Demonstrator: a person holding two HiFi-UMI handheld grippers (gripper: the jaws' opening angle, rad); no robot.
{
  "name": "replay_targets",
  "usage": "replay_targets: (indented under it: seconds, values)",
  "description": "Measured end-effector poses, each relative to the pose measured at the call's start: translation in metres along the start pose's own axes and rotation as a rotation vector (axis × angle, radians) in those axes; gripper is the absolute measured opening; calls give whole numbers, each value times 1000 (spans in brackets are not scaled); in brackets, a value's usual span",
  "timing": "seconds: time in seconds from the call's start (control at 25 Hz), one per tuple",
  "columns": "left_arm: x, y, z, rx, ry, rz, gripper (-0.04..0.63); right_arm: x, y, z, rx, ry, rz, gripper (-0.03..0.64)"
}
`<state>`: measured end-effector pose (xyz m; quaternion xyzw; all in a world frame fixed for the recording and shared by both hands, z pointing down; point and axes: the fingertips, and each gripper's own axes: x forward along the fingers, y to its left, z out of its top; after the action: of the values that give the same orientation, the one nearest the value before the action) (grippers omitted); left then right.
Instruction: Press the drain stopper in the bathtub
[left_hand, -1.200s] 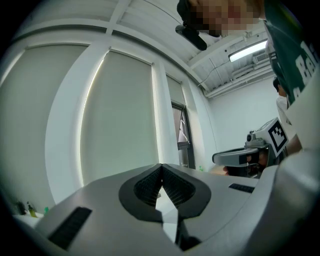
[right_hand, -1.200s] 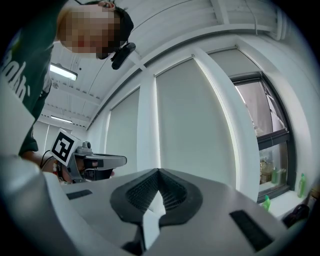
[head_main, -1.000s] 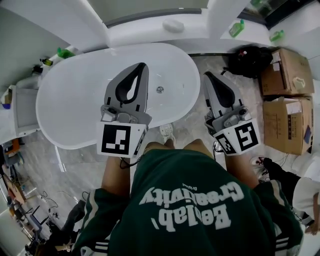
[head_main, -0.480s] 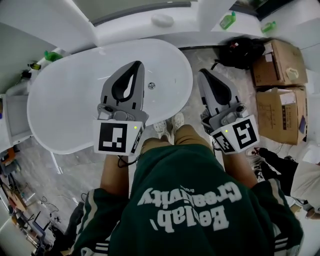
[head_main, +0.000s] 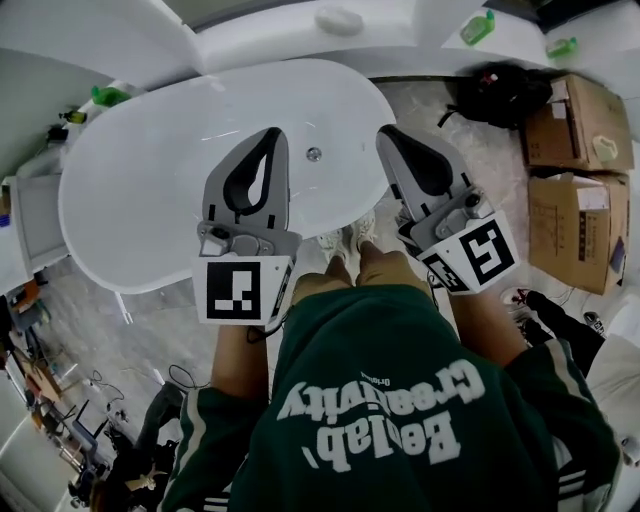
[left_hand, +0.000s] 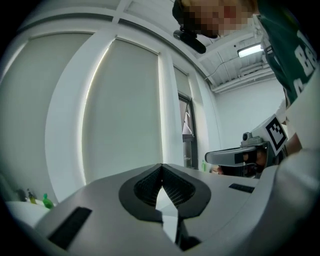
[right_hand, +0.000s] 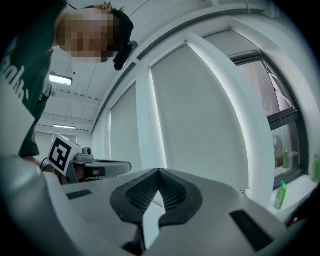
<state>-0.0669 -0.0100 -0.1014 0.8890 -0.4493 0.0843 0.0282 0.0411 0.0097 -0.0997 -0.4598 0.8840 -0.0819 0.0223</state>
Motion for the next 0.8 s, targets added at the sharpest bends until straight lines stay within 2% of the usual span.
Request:
replay_targets:
  seconds: [0.24, 0.48, 0.64, 0.8]
  values:
    - [16, -14, -26, -11, 37, 18, 5, 0, -9, -21, -5, -26, 84, 11]
    - [46, -33, -68, 22, 87, 23, 5, -4, -37, -70, 38, 10, 100, 11]
    - [60, -28, -109, 27, 118, 17, 5, 12, -49, -112, 40, 41, 112, 11]
    - [63, -21, -171, -28, 192, 5, 5, 26, -58, -155, 32, 73, 100, 11]
